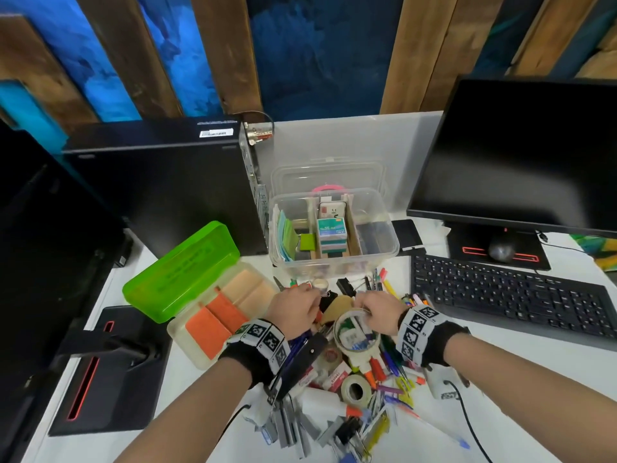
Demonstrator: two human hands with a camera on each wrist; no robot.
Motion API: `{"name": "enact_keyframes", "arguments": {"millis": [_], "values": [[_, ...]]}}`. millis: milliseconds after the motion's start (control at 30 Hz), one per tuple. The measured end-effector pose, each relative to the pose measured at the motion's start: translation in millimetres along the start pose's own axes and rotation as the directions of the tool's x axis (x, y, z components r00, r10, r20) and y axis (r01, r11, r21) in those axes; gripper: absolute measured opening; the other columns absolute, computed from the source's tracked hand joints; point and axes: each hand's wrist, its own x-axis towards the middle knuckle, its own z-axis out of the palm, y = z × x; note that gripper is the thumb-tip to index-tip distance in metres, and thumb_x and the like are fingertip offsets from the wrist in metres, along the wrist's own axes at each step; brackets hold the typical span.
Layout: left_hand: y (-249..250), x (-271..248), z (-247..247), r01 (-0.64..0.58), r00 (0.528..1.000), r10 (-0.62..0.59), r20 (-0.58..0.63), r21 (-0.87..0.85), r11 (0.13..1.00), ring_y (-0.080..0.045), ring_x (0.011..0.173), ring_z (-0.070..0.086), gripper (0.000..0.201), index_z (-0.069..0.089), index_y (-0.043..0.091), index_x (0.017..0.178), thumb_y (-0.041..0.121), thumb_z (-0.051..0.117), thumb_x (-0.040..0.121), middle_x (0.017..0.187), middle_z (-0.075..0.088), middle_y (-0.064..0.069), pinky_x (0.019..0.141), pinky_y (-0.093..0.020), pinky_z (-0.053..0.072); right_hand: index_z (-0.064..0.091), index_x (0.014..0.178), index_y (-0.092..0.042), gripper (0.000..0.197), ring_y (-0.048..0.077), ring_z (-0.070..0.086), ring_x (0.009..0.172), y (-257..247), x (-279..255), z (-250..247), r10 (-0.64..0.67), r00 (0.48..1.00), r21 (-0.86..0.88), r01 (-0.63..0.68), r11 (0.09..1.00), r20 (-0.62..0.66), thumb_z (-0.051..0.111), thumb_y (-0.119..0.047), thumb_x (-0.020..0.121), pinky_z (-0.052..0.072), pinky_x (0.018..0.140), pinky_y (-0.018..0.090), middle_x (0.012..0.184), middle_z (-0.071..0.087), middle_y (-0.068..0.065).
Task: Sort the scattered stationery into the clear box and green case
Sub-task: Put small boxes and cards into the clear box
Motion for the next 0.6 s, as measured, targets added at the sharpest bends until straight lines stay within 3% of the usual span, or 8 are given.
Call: {"name": "enact_keyframes", "arguments": {"millis": [133, 233, 367, 433, 533, 600], "values": [[-4, 9, -13, -0.012, 0.981, -0.002, -0.195, -0.069, 0.998, -0.014, 0.088, 0.059, 0.016, 0.057, 0.021, 0.102, 0.027, 0.044, 0.095, 0.099, 0.058, 0.004, 0.07, -0.025, 0.045, 0.051, 0.101, -0.022, 0.011, 0.014, 0.059, 0.074, -7, -2, -52, -0.032, 0.997, 0.133, 0.041, 0.99, -0.065, 0.055, -0.022, 0.091, 0.045, 0.064, 0.026, 0.084, 0.059, -0.004], [-6, 23, -25, -0.013, 0.951, -0.007, -0.309, -0.062, 0.998, -0.013, 0.086, 0.053, 0.015, 0.058, 0.018, 0.102, 0.025, 0.047, 0.095, 0.096, 0.056, 0.003, 0.071, -0.023, 0.04, 0.05, 0.098, -0.017, 0.014, 0.009, 0.056, 0.067, -10, 6, -101, -0.026, 0.983, 0.264, 0.075, 0.961, -0.184, 0.06, -0.02, 0.089, 0.043, 0.057, 0.019, 0.086, 0.059, -0.002], [-11, 41, -35, 0.039, 0.941, -0.049, -0.335, -0.037, 0.999, -0.017, 0.093, 0.051, 0.016, 0.058, 0.017, 0.103, 0.023, 0.048, 0.093, 0.099, 0.053, 0.002, 0.078, -0.027, 0.037, 0.046, 0.091, -0.016, 0.02, 0.008, 0.054, 0.052, -11, 38, -148, 0.11, 0.907, 0.375, 0.056, 0.925, -0.406, 0.064, -0.022, 0.087, 0.041, 0.052, 0.023, 0.071, 0.056, -0.002], [-11, 46, -38, 0.047, 0.948, -0.049, -0.314, -0.016, 0.999, -0.016, 0.098, 0.05, 0.019, 0.056, 0.02, 0.108, 0.027, 0.048, 0.093, 0.103, 0.05, 0.004, 0.082, -0.027, 0.037, 0.045, 0.092, -0.015, 0.021, 0.016, 0.056, 0.058, -14, 57, -149, 0.159, 0.897, 0.392, 0.017, 0.92, -0.413, 0.064, -0.022, 0.086, 0.045, 0.058, 0.028, 0.074, 0.057, 0.002], [-8, 53, -39, 0.064, 0.977, -0.052, -0.205, 0.055, 0.996, -0.016, 0.111, 0.045, 0.036, 0.05, 0.022, 0.121, 0.043, 0.047, 0.092, 0.115, 0.048, 0.004, 0.093, -0.033, 0.034, 0.044, 0.096, -0.015, 0.023, 0.022, 0.057, 0.072, -22, 84, -131, 0.212, 0.922, 0.384, -0.077, 0.92, -0.325, 0.064, -0.022, 0.086, 0.049, 0.06, 0.03, 0.083, 0.058, 0.004], [-8, 56, -38, 0.079, 0.989, -0.062, -0.135, 0.125, 0.989, -0.017, 0.113, 0.043, 0.044, 0.049, 0.023, 0.123, 0.052, 0.046, 0.091, 0.118, 0.048, 0.003, 0.095, -0.036, 0.032, 0.042, 0.099, -0.014, 0.028, 0.025, 0.059, 0.081, -29, 96, -119, 0.184, 0.945, 0.244, -0.118, 0.963, -0.272, 0.064, -0.025, 0.087, 0.051, 0.066, 0.034, 0.085, 0.057, 0.005]]}}
